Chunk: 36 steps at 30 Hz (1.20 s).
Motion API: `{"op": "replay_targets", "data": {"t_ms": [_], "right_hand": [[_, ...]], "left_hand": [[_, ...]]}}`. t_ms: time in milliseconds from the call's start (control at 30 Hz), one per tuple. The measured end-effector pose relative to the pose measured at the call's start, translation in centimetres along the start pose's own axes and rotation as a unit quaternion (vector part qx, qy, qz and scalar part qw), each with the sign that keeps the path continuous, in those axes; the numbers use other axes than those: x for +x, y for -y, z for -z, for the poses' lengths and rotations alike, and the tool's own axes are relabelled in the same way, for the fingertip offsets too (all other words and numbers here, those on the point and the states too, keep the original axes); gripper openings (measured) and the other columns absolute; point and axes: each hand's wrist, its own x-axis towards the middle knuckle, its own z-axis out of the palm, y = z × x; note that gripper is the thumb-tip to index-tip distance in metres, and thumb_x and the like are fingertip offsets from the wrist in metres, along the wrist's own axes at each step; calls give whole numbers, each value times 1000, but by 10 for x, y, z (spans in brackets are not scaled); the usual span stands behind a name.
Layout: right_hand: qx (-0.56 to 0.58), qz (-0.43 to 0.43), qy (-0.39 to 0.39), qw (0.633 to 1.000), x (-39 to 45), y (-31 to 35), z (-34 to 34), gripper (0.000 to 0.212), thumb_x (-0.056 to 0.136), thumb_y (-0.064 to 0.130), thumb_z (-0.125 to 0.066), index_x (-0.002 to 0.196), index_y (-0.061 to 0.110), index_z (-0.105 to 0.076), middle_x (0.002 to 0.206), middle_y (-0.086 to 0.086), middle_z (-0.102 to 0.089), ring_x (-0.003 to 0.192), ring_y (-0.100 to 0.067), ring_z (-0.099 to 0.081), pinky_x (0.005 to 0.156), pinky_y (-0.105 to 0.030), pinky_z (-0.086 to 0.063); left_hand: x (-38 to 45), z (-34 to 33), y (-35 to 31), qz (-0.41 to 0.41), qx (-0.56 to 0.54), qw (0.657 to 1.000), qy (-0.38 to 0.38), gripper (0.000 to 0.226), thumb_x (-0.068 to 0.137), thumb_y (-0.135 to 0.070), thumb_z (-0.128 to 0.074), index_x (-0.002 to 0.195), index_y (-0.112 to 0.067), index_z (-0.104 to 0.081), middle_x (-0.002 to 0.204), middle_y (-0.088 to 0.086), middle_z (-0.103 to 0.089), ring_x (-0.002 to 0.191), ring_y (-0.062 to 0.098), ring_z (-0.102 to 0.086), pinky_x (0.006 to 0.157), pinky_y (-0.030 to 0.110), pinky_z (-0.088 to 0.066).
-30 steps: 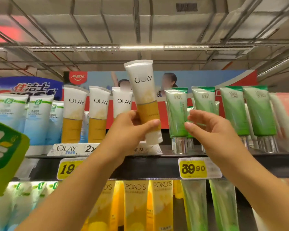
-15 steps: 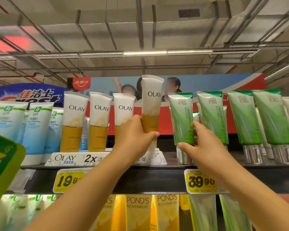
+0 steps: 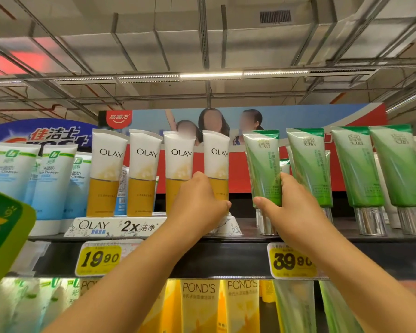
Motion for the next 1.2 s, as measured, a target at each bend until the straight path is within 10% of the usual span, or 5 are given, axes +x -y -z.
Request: {"op": "replay_targets", "data": {"t_ms": [200, 533, 700, 1200], "right_hand": [[44, 12, -21, 999, -2, -2, 0, 28, 89, 25, -61, 111, 14, -46, 102, 2, -52, 92, -15, -48, 72, -26, -36], [312, 55, -47, 947, -22, 20, 7, 24, 86, 15, -65, 110, 17, -61, 97, 5, -68, 91, -7, -65, 79, -23, -52], [402, 65, 5, 913, -48, 27, 5, 17, 86, 10, -64, 102, 17, -65, 86, 7, -72, 80, 2, -67, 64, -9, -48], [502, -70, 39, 861, -164, 24, -29, 29, 81, 1, -63, 107, 14, -63, 92, 1, -74, 83, -8, -69, 65, -14, -52]], "left_hand": [[-4, 6, -4, 3, 32, 999, 25, 35, 81, -31, -70, 95, -13, -44, 79, -2, -47, 77, 19, -48, 53, 24, -34], [-44, 21, -9, -91, -163, 981, -57, 41, 82, -34, -67, 121, -28, -54, 104, -13, -60, 92, 1, -58, 74, 16, -47], [-84, 10, 1, -63, -397, 915, 32, 20, 81, -25, -68, 100, -30, -64, 94, -8, -71, 87, 2, -67, 77, 22, -54], [-199, -27, 52, 149, -674, 714, 117, 53, 54, -29, -77, 102, -11, -67, 92, 9, -74, 85, 16, -71, 69, 24, -56]]}}
